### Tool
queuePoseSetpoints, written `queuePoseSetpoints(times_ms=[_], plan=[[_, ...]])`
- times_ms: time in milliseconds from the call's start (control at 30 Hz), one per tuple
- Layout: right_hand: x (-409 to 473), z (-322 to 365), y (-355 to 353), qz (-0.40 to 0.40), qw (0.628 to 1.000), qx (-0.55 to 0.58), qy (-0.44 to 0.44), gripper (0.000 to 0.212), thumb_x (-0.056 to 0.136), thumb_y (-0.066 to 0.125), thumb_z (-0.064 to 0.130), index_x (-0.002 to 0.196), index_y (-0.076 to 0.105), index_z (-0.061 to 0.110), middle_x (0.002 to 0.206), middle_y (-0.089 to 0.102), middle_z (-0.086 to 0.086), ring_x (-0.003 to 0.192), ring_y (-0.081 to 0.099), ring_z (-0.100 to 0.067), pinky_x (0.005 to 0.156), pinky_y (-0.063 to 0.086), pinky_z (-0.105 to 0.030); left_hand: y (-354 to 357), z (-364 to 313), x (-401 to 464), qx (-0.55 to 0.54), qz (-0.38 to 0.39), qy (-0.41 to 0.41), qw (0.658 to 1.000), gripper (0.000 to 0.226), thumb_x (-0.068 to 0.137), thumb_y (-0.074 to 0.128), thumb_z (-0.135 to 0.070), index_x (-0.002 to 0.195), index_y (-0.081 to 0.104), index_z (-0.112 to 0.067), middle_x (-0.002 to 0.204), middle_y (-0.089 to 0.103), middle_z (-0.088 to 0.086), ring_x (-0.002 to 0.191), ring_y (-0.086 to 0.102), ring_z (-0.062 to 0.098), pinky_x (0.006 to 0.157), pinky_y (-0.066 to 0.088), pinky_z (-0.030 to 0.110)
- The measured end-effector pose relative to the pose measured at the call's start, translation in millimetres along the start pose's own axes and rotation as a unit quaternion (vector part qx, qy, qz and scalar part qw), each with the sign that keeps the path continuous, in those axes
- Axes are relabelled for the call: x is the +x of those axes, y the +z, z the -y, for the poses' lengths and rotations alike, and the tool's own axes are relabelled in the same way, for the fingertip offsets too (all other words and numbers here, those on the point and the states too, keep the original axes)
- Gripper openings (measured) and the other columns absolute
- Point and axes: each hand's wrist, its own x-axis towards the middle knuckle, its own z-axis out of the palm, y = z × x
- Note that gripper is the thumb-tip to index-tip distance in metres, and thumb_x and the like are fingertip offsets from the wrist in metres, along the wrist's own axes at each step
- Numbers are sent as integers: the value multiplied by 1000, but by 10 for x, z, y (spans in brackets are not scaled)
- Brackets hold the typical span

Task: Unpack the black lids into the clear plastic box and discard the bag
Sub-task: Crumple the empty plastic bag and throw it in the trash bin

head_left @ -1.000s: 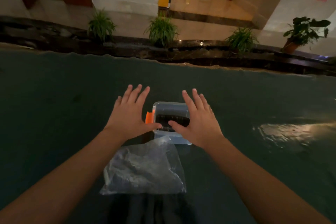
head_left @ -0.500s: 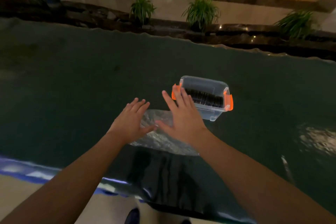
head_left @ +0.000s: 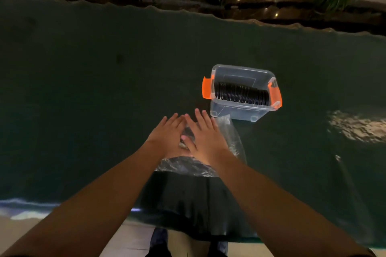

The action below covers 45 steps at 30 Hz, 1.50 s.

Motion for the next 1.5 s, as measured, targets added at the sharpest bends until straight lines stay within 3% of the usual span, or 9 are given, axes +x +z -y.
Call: queuePoseSetpoints(times_ms=[300,467,733,867,1033,1133,1267,1367,1500], plan=[[-222,-220,482,37,999,9,39,90,85,14,85,158,-10,39,170,-3,-10,153,-10,-41,121,1,-62,473,-93,-16,17,-30,-7,999,144,47,23,-109,160,-5,-24,170,-2,5,155,-11,29,120,-2,64],[-271,-298,632,18,998,0,62,98,83,15,89,161,8,31,170,3,-8,154,-10,-38,122,0,-58,625,-53,-62,5,-54,-34,998,151,39,19,-113,160,-3,-25,170,-4,4,155,-15,29,120,-4,64],[-392,-520,657,-3,987,4,161,96,86,5,86,161,-4,26,169,-8,-3,155,-12,-23,125,-4,-46,625,-36,-72,-2,-35,-45,998,151,40,22,-113,159,-8,-26,170,-10,3,154,-19,28,120,-6,63],[-581,-744,546,18,975,9,222,89,91,4,77,160,-11,23,169,-10,-4,155,-10,-23,125,-2,-47,401,-73,-10,-15,-2,-60,998,130,56,11,-108,159,1,-30,170,3,4,155,-5,30,122,-5,61],[-995,-958,326,-6,961,58,269,86,94,9,75,160,-10,23,169,-3,-11,155,-9,-26,123,-3,-44,15,-179,278,-23,-61,-33,997,73,99,38,-59,157,23,-18,150,48,10,139,41,31,117,30,49],[-1258,-974,225,-35,952,108,283,88,93,10,75,160,-7,22,170,0,-9,155,-9,-24,124,-2,-41,-134,-303,462,-32,10,-45,998,58,99,50,-44,150,38,-20,139,57,10,128,50,31,101,43,46],[-1543,-900,168,-56,942,173,282,89,90,17,79,159,-2,25,170,6,-2,155,-6,-19,121,9,-42,-271,-400,498,-52,66,-74,994,26,95,57,-34,113,67,-18,115,69,10,105,64,29,89,53,40],[-1766,-862,146,-38,942,207,260,82,93,26,75,158,4,30,169,9,2,155,-4,-14,118,23,-45,-380,-451,371,-116,72,-55,989,16,94,58,-27,97,68,-15,104,68,10,96,64,26,82,53,36],[-1915,-752,43,-66,935,245,248,69,97,38,65,154,25,28,159,31,2,147,28,-18,114,35,-41,-704,-437,53,-328,48,-54,942,12,89,68,-22,81,60,-18,86,74,10,77,69,20,71,50,35]])
